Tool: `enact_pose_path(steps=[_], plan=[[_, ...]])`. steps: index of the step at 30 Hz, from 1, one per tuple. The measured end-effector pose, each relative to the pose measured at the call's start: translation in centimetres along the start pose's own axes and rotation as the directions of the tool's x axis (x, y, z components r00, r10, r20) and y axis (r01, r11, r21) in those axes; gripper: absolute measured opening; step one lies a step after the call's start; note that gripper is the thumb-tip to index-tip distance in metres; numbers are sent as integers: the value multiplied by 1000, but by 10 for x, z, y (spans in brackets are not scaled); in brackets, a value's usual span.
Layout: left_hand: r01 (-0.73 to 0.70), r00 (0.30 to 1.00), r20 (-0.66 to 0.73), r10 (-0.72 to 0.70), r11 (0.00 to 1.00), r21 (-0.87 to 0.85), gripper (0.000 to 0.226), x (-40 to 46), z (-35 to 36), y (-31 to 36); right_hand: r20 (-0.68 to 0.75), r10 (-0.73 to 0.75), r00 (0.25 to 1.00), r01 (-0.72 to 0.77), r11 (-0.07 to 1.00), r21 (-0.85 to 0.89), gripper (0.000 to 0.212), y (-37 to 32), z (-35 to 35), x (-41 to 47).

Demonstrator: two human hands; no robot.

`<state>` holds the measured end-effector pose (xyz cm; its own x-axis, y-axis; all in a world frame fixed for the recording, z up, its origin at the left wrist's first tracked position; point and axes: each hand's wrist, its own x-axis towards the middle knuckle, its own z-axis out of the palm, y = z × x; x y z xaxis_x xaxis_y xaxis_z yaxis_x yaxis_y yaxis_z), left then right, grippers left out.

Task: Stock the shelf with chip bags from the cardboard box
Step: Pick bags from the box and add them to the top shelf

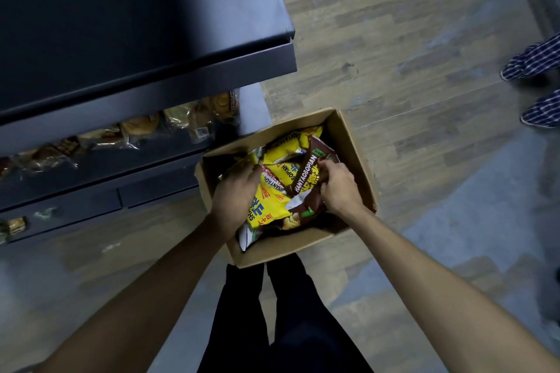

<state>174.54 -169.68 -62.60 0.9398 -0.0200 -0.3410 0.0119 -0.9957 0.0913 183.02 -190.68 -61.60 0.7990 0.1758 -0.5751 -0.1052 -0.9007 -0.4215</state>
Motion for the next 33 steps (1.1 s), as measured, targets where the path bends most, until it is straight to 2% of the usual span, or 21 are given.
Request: enact_pose_path(steps=[2,4,6,8,9,11,15,17,19,22,27,29,33], plan=[[30,999,40,-26,994,-106,45,-3,12,-1,30,-28,999,32,992,-121,50,5,0,-1],[-2,997,75,15,984,-176,42,-5,22,0,11,-139,990,133,923,-362,44,8,-3,2],[1,992,120,30,969,-246,36,-4,23,10,24,-324,946,277,765,-582,37,10,-6,8],[164,967,242,-80,923,-349,55,0,22,24,164,-425,890,409,587,-699,50,8,-9,16],[229,947,296,-125,908,-350,68,2,24,29,233,-434,871,453,520,-724,59,7,-10,20],[240,937,319,-140,924,-299,87,4,32,37,318,-445,837,508,417,-754,70,5,-14,28],[279,906,401,-134,903,-328,106,7,38,38,452,-450,770,579,196,-791,93,0,-10,40],[279,902,410,-132,905,-322,108,9,36,41,468,-456,757,584,150,-798,77,-3,-2,44],[289,903,406,-137,895,-341,107,10,32,41,422,-520,743,571,163,-805,46,-5,1,48],[272,927,353,-124,871,-409,102,5,23,37,318,-583,748,534,244,-809,27,-18,-10,46],[212,972,195,-129,836,-505,94,-9,-6,23,160,-538,827,444,452,-774,48,-44,-39,27],[211,977,144,-158,824,-526,93,-11,-16,20,119,-505,855,419,536,-733,48,-46,-40,12],[252,967,170,-190,806,-535,94,-8,-18,20,-85,-372,924,270,795,-543,51,-37,-19,-12]])
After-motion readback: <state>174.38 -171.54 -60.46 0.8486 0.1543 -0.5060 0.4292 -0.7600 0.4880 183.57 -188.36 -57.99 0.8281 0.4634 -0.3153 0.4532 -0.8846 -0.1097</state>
